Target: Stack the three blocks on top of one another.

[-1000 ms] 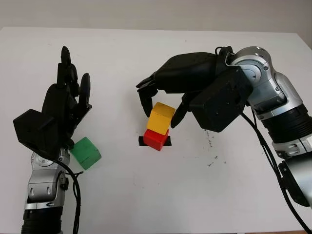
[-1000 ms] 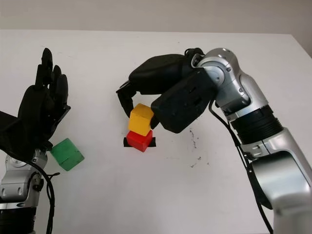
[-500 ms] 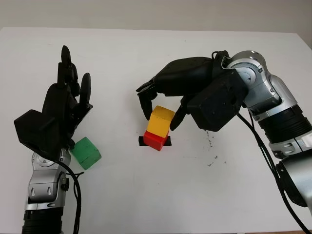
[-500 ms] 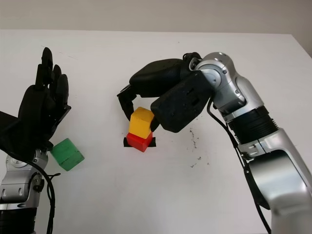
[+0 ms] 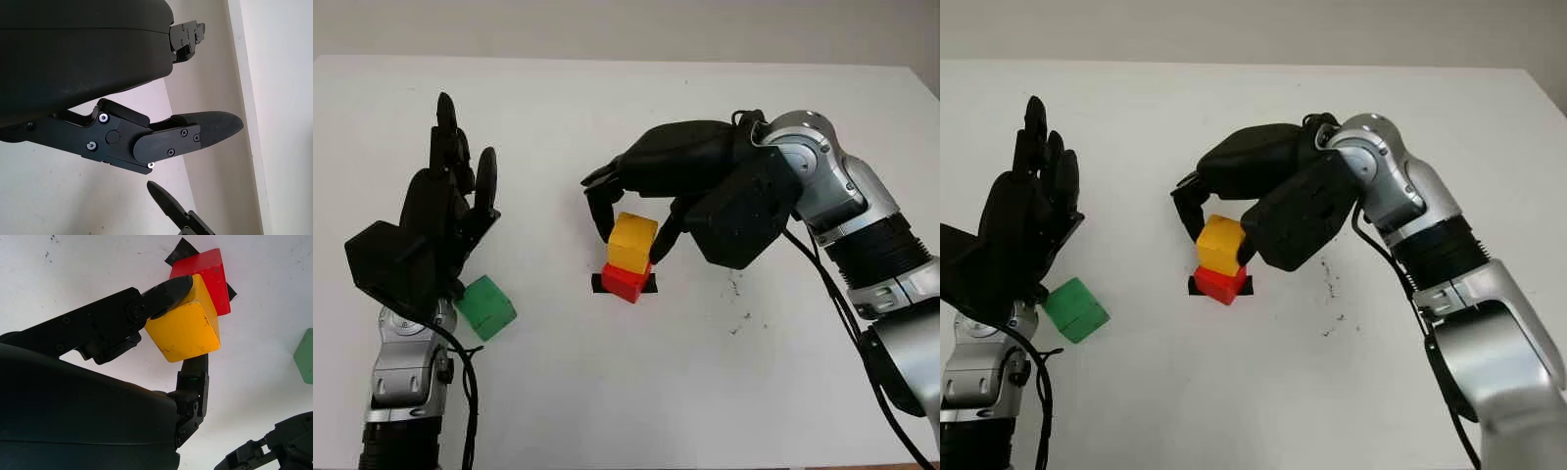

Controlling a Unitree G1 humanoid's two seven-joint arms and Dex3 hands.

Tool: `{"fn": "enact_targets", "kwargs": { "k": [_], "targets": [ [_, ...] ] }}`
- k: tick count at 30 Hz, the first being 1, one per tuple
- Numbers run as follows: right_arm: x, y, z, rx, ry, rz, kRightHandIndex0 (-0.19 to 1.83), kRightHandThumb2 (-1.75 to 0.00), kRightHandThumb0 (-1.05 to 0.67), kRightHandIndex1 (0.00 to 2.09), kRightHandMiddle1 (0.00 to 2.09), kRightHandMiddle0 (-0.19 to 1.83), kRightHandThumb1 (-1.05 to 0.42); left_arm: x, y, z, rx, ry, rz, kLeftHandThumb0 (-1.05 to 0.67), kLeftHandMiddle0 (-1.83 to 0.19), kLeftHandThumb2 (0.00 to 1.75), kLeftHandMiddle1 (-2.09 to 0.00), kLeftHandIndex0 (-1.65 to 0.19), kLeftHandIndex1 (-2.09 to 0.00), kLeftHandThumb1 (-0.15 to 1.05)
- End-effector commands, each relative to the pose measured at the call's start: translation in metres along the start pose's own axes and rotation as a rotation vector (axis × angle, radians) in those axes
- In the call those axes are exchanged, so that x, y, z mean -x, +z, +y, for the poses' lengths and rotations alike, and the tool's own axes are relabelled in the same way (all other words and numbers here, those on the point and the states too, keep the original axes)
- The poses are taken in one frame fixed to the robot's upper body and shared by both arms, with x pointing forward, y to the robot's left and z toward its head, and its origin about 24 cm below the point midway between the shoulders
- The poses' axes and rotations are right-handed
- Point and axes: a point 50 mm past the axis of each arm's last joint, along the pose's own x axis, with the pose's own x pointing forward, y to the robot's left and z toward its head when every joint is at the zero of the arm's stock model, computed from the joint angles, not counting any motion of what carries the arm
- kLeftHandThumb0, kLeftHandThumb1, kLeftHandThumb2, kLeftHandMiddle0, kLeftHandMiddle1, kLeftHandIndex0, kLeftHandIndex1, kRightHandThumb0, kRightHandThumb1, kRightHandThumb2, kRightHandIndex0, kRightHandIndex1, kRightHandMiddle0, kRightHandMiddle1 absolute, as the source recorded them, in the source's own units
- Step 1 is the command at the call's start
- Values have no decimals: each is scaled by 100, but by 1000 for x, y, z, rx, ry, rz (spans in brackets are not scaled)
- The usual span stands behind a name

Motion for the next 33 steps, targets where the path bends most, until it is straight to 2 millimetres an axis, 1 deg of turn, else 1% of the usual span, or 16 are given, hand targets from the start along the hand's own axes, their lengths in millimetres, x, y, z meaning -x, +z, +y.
{"fn": "enact_targets", "kwargs": {
  "k": [1,15,33],
  "targets": [
    [-1,1,3,-4,3,-7,23,-6,-40,5,145,37,-97,1,1,0,-8,-3,-11,-76,19,62,0,19,0,105],
    [0,1,4,-43,29,-17,22,-6,-42,5,147,38,-98,1,1,-1,-8,1,-6,-75,19,61,0,19,0,105],
    [1,1,7,-40,16,-20,22,-5,-42,5,146,36,-98,3,0,0,-6,0,-8,-76,19,61,0,19,0,105]
  ]
}}
